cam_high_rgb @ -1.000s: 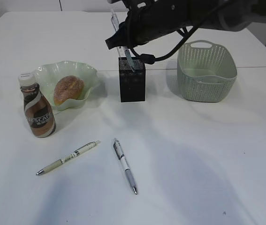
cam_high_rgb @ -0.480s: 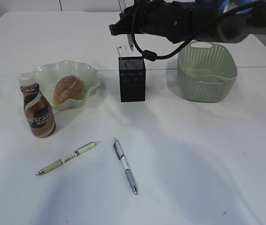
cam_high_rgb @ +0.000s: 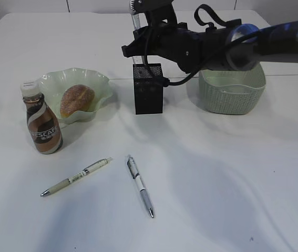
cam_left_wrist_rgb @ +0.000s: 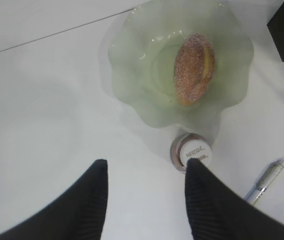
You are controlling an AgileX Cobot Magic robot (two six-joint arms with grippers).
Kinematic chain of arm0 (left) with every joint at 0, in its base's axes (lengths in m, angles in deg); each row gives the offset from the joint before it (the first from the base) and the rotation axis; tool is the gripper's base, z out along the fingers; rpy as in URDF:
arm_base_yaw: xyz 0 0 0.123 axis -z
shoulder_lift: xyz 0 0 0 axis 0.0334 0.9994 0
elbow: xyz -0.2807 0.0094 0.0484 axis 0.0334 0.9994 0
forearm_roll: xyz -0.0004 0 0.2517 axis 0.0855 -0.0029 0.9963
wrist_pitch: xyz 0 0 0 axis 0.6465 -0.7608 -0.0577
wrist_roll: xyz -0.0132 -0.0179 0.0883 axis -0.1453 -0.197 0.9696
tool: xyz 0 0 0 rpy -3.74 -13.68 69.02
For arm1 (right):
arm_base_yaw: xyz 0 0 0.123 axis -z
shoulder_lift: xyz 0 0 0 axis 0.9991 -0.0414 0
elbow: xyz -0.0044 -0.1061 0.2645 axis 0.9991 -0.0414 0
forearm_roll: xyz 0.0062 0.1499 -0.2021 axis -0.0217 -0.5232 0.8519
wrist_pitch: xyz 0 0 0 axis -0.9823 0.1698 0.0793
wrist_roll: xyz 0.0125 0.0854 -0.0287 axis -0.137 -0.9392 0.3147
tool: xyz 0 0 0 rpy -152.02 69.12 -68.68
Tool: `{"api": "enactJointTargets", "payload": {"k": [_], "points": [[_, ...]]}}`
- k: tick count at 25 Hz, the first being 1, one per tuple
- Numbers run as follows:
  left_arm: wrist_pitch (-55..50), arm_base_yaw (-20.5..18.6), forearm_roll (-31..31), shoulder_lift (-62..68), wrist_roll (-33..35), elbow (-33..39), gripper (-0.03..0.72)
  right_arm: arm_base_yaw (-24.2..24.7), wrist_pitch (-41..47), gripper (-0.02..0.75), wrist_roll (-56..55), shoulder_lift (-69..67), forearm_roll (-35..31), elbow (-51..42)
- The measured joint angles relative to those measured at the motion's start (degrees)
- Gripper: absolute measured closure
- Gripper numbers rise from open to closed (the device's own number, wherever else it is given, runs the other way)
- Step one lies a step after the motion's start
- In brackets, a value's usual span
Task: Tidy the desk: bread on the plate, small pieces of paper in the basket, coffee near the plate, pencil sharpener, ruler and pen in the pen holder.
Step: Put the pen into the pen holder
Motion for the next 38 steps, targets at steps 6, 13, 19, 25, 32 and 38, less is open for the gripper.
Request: {"api": "enactJointTargets", "payload": {"k": [6, 13, 19, 25, 32, 38], "points": [[0.0, 0.0, 0.0, 0.0, 0.0, 0.0, 0.342, 0.0, -1.1, 0.635, 0.1, -2.1, -0.4, 0.0], [0.0, 0.0, 0.0, 0.0, 0.0, 0.0, 0.342, 0.0, -1.3, 0.635, 0.1, -2.4, -0.6, 0.0], [0.0, 0.0, 0.0, 0.0, 0.0, 0.0, 0.342, 0.0, -0.8, 0.635, 0.1, -2.4, -0.6, 0.0], [0.0, 0.0, 0.0, 0.0, 0.0, 0.0, 0.346, 0.3, 1.1, 0.634, 0.1, -2.4, -0.6, 0.0], [0.0, 0.0, 0.0, 0.0, 0.0, 0.0, 0.346, 1.4, 1.7, 0.605, 0.1, -2.4, -1.7, 0.0], [0.0, 0.0, 0.0, 0.0, 0.0, 0.0, 0.346, 1.8, 4.1, 0.499, 0.1, -2.4, -3.2, 0.0]]}}
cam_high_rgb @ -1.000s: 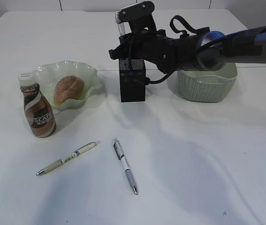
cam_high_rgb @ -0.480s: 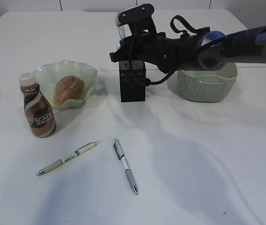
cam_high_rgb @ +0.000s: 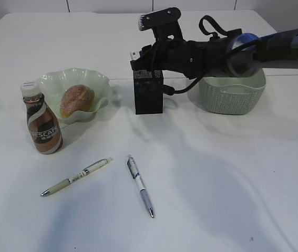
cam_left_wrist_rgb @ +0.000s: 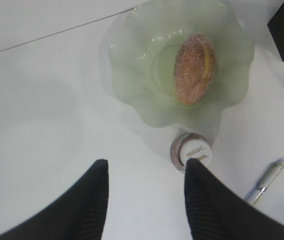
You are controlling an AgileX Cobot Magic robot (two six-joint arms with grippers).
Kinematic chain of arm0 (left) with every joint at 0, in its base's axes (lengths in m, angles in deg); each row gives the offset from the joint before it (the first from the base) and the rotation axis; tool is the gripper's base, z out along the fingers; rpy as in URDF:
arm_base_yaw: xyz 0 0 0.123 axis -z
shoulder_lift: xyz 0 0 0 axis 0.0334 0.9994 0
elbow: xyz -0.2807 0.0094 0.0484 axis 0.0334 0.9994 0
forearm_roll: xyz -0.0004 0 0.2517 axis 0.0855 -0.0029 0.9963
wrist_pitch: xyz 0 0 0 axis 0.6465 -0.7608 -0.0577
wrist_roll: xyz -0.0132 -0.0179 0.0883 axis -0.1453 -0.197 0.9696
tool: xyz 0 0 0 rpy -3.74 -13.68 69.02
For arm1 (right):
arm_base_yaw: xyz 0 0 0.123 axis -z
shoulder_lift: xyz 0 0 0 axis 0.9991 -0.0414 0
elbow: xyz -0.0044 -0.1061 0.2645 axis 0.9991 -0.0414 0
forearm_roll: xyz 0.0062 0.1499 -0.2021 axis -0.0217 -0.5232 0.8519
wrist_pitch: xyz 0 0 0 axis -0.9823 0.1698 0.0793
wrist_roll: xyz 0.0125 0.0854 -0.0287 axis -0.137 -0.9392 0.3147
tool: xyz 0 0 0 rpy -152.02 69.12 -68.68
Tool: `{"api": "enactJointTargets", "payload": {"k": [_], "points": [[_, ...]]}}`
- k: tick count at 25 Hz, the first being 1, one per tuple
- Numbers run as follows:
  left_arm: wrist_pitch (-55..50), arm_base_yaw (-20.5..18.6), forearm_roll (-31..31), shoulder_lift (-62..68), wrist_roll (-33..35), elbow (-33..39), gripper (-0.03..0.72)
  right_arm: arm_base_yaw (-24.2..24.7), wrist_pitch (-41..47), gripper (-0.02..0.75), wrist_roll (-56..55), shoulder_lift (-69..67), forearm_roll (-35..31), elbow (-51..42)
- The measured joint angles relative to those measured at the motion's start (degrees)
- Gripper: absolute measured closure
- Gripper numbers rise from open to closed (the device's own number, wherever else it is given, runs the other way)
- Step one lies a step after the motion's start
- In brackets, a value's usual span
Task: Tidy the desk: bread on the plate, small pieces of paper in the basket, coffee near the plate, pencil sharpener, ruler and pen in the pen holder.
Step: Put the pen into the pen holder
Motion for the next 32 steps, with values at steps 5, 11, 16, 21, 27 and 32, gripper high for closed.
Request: {"api": "enactJointTargets", "payload": {"k": [5, 11, 16, 21, 27, 32], "points": [[0.0, 0.0, 0.0, 0.0, 0.0, 0.0, 0.346, 0.0, 4.4, 0.355, 0.0, 0.0, -0.5, 0.0], [0.0, 0.0, 0.0, 0.0, 0.0, 0.0, 0.347, 0.0, 10.0, 0.341, 0.0, 0.5, -3.7, 0.0], [0.0, 0.0, 0.0, 0.0, 0.0, 0.0, 0.346, 0.0, 17.8, 0.340, 0.0, 4.9, -4.8, 0.0], [0.0, 0.0, 0.0, 0.0, 0.0, 0.0, 0.346, 0.0, 25.3, 0.340, 0.0, 8.4, -4.9, 0.0], [0.0, 0.0, 0.0, 0.0, 0.0, 0.0, 0.347, 0.0, 40.7, 0.339, 0.0, 13.3, -4.9, 0.0], [-0.1, 0.0, 0.0, 0.0, 0.0, 0.0, 0.347, 0.0, 55.3, 0.339, -0.1, 16.0, -4.8, 0.1]]}}
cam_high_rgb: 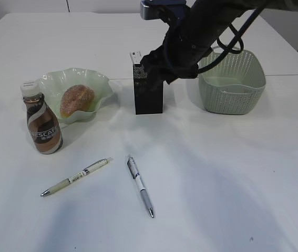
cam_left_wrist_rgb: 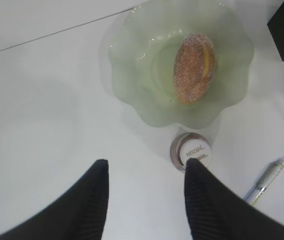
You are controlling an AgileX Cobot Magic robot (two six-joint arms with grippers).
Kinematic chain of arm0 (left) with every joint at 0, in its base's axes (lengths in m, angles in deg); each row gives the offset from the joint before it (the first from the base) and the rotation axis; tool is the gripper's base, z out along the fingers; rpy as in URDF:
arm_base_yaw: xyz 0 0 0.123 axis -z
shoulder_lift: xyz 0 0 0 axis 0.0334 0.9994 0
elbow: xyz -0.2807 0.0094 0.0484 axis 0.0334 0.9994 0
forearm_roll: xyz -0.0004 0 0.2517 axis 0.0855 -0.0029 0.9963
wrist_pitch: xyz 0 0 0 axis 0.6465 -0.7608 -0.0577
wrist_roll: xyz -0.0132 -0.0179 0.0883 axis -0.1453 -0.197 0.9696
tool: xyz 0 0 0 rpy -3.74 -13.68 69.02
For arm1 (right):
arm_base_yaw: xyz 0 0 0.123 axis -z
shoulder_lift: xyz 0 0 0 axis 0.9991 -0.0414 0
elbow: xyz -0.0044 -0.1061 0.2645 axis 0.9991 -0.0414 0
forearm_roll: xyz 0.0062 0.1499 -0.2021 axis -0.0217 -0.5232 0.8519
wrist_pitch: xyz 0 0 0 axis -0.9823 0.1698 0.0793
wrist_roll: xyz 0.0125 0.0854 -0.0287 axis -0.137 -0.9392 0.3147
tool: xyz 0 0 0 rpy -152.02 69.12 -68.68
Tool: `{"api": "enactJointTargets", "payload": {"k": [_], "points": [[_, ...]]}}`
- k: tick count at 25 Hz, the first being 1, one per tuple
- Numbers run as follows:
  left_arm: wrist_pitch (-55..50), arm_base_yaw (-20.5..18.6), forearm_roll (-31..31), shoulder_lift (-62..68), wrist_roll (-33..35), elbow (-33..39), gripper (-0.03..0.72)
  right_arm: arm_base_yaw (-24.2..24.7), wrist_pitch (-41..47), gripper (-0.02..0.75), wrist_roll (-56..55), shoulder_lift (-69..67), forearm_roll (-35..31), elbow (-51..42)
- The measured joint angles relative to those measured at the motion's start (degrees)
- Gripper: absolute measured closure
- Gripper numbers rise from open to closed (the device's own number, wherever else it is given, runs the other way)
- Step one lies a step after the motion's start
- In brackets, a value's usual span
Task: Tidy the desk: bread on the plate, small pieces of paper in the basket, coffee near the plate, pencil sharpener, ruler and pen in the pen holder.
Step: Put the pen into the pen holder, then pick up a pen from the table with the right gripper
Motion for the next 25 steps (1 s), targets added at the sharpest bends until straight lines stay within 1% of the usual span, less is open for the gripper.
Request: {"api": "enactJointTargets", "payload": {"k": [2, 3, 4, 5, 8, 10, 11, 13, 18, 20, 21, 25], "points": [[0.0, 0.0, 0.0, 0.0, 0.0, 0.0, 0.347, 0.0, 5.7, 0.340, -0.8, 0.0, 0.0, 0.5], [0.0, 0.0, 0.0, 0.0, 0.0, 0.0, 0.346, 0.0, 5.7, 0.340, -0.8, 0.0, 0.0, 0.5], [0.0, 0.0, -0.1, 0.0, 0.0, 0.0, 0.346, 0.0, 12.2, 0.340, -3.6, 0.1, 0.1, 0.6], [0.0, 0.0, -0.4, 0.0, 0.0, 0.0, 0.346, 0.0, 14.8, 0.339, -5.1, 0.1, 0.2, 0.6], [0.0, 0.0, -1.6, 0.0, 0.0, 0.0, 0.346, 0.0, 20.2, 0.339, -9.0, 0.1, 1.2, 0.6], [0.0, 0.0, -1.8, 0.0, 0.0, 0.0, 0.347, -0.1, 21.0, 0.339, -12.5, 0.1, 2.3, 0.6], [0.0, 0.0, -1.9, 0.0, 0.0, 0.0, 0.346, -0.1, 21.0, 0.339, -12.5, 0.1, 2.3, 0.6], [0.0, 0.0, -1.9, 0.0, 0.0, 0.0, 0.346, -1.6, 21.1, 0.335, -16.2, 0.1, 4.7, 0.6], [0.0, 0.0, -2.0, -0.4, 0.0, 0.0, 0.347, -8.4, 21.2, 0.287, -19.2, 0.1, 5.5, 0.6], [0.0, 0.0, -2.2, -0.6, 0.0, 0.0, 0.346, -8.4, 21.2, 0.284, -19.2, 0.1, 5.5, 0.6], [0.0, 0.0, -2.5, -0.7, 0.0, 0.0, 0.347, -10.0, 21.2, 0.279, -20.5, 0.1, 5.4, 0.6], [0.0, 0.0, -4.4, -1.0, 0.0, 0.0, 0.347, -10.0, 21.2, 0.277, -22.8, -0.4, 5.9, 0.7]]}}
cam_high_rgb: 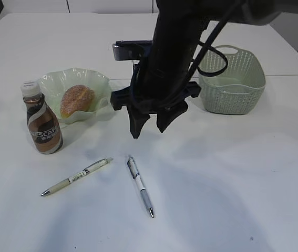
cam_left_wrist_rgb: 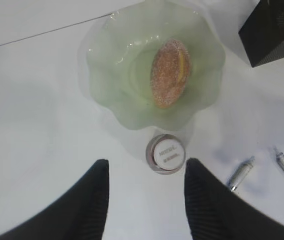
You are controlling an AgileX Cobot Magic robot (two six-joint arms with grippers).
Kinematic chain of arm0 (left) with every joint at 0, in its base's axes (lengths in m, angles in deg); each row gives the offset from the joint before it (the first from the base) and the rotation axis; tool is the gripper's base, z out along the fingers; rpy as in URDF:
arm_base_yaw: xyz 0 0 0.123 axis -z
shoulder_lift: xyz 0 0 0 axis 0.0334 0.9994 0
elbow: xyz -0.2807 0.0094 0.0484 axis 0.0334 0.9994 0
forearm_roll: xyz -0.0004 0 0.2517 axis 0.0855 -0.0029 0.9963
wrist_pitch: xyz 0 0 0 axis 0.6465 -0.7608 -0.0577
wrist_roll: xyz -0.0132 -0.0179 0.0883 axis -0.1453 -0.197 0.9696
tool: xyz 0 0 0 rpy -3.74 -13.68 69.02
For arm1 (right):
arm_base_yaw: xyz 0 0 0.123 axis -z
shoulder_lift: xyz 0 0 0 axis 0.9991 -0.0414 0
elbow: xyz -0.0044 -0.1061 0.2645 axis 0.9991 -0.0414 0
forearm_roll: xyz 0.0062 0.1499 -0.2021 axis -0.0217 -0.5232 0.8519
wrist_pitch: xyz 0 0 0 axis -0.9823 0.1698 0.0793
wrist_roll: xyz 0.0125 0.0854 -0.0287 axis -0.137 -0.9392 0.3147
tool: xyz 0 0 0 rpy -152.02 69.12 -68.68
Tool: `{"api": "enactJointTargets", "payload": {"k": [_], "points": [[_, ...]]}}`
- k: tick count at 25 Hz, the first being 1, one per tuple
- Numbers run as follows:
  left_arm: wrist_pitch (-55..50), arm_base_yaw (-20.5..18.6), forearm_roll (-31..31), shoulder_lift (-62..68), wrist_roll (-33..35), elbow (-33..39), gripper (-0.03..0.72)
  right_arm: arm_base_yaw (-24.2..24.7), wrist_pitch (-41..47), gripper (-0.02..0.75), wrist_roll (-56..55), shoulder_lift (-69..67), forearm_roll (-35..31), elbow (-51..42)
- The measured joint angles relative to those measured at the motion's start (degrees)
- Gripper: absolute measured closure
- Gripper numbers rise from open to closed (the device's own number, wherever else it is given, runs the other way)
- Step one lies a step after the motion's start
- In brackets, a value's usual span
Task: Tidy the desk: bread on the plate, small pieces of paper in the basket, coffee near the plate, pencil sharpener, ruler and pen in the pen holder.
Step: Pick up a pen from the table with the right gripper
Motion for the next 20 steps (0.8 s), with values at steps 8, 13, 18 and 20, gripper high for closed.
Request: {"api": "enactJointTargets", "payload": {"k": [8, 13, 18, 20], "points": [[0.0, 0.0, -0.9, -0.1, 0.0, 0.0, 0.347, -0.1, 0.1, 0.277, -2.9, -4.6, -0.9, 0.0], [-0.1, 0.0, -1.0, -0.1, 0.0, 0.0, 0.347, -2.0, 0.1, 0.277, -3.9, -6.7, -1.3, 0.0], [-0.1, 0.0, -1.0, -0.1, 0.0, 0.0, 0.347, -2.2, 0.1, 0.278, -4.1, -7.1, -2.7, 0.0], [-0.1, 0.0, -1.0, -0.1, 0.0, 0.0, 0.346, -2.2, 0.1, 0.278, -4.1, -7.3, -2.9, 0.0]]}}
